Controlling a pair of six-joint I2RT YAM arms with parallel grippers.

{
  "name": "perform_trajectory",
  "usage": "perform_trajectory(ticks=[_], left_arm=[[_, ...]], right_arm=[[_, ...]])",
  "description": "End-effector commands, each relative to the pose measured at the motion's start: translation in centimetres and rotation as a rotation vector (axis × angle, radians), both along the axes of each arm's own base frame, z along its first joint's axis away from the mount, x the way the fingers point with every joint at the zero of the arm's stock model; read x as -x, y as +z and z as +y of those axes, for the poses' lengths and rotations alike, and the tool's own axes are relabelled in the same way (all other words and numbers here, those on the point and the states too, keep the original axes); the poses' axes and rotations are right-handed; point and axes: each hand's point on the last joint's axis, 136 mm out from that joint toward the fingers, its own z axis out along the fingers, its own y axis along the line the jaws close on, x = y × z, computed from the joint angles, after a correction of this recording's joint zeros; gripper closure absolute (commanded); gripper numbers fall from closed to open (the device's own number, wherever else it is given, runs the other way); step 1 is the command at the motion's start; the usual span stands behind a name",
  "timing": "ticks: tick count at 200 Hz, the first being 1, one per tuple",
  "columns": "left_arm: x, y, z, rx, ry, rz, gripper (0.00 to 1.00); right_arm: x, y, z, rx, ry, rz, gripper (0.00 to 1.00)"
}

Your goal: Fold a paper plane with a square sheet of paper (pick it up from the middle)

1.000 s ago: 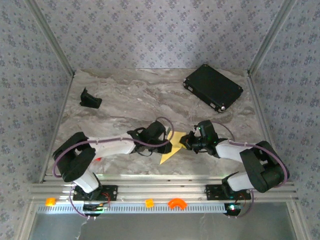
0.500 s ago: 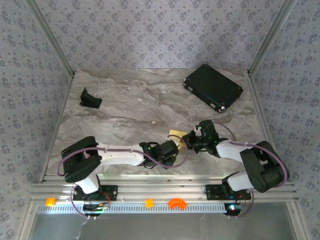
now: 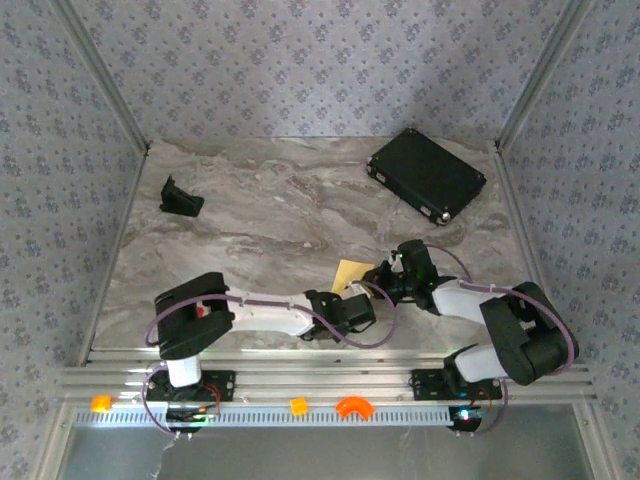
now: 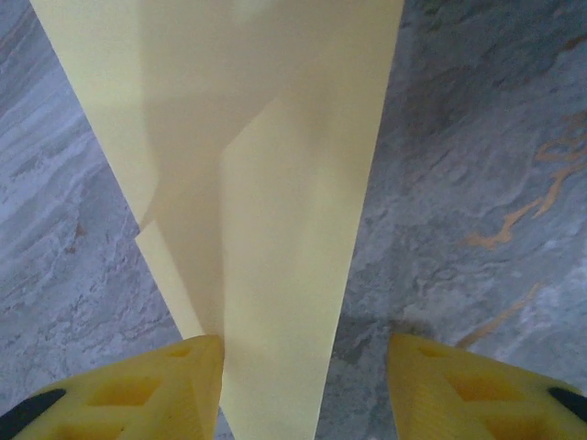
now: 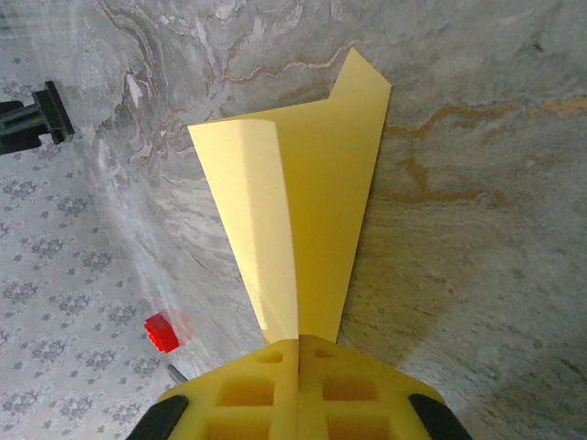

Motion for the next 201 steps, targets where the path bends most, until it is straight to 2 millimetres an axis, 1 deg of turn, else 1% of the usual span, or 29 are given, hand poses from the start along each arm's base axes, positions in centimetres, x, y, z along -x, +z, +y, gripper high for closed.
perform_trajectory(ticks=[1, 33, 83, 106, 115, 162, 201], left_arm=[[-0.48, 0.24, 0.36, -0.057, 0.005, -0.044, 0.52], [-0.70, 0.37, 0.83, -0.071, 0.015, -0.072, 0.56], [-0.69, 0.42, 0.71, -0.075, 0.007, -0.075, 0.71], [-0.72, 0.44, 0.69, -0.075, 0.005, -0.076, 0.75], [-0.67, 0.47, 0.63, -0.075, 0.002, -0.078, 0.79], [-0.64, 0.33, 0.65, -0.078, 0.001, -0.077, 0.84], [-0.49, 0.13, 0.61, -0.073, 0.001, -0.070, 0.91]], right_arm=[[-0.38, 0.43, -0.13, -0.007, -0.020, -0.002, 0.99], [-0.38, 0.40, -0.12, -0.006, -0.021, -0.001, 0.99], [-0.41, 0.43, -0.10, -0.007, -0.021, 0.000, 0.99], [-0.35, 0.33, -0.14, -0.004, -0.020, 0.001, 0.99], [-0.36, 0.31, -0.18, -0.002, -0.022, 0.000, 0.99], [-0.40, 0.27, -0.19, -0.002, -0.023, 0.003, 0.99], [-0.46, 0.37, -0.12, -0.002, -0.018, -0.001, 0.98]])
